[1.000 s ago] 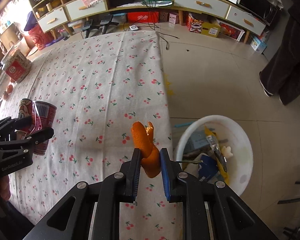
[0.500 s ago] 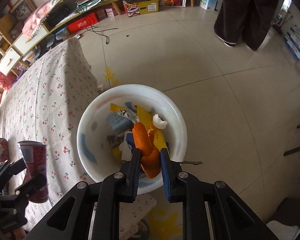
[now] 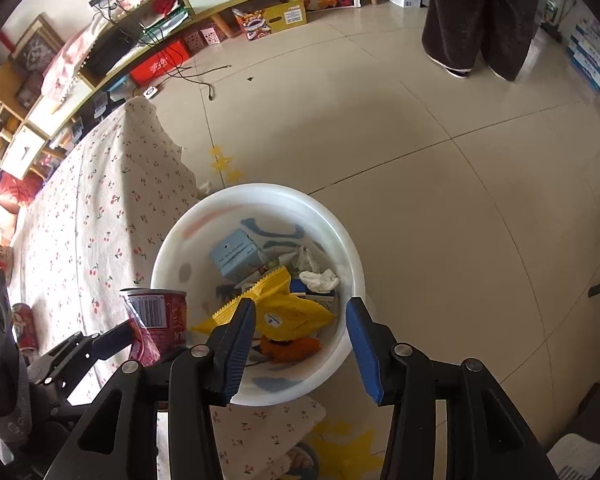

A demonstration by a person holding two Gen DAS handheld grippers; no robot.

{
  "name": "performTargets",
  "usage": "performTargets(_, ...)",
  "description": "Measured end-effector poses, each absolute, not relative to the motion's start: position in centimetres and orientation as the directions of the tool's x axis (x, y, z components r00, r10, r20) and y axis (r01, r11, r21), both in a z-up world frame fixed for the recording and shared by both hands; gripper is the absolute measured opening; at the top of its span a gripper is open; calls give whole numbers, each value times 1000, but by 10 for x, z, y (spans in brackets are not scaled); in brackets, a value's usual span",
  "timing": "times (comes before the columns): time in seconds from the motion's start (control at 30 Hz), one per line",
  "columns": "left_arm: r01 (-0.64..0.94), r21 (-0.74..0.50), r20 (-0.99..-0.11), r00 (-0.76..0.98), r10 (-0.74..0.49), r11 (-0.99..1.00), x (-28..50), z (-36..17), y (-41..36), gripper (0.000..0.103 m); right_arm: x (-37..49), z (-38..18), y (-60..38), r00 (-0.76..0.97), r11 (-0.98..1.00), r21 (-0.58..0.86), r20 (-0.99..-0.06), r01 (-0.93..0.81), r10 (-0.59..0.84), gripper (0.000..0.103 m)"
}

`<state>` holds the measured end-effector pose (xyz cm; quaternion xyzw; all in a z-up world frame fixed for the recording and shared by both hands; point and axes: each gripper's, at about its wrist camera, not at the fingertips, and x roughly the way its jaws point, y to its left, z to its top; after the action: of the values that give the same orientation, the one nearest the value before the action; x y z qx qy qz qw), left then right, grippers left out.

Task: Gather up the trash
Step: 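Carry the peel and crushed can over the bucket and open both tools, then grasp the black plastic tray with the left tool while the right tool grasps the cartoon-printed red can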

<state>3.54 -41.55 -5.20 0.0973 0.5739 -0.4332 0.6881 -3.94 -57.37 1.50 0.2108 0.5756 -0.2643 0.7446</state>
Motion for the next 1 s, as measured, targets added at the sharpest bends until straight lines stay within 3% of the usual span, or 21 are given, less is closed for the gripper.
performTargets(0.27,736,-428,-858,-148,-492,525,24,-62,-453,68,-41,27,-579,243,739,38,-955,672,-172,48)
performTargets(0.37,738,-359,-883,-71,-463,571,31,-62,-452,69,-43,29,-582,244,724,34,-952,689,-187,48)
performTargets(0.73,680,-372,-872,-22,-489,632,62,-52,-393,71,-32,28,-573,251,747,33,-951,665,-181,48)
performTargets(1.0,623,-288,-915,46,-401,727,82,-46,-325,71,-7,26,-537,249,804,42,-960,593,-133,48)
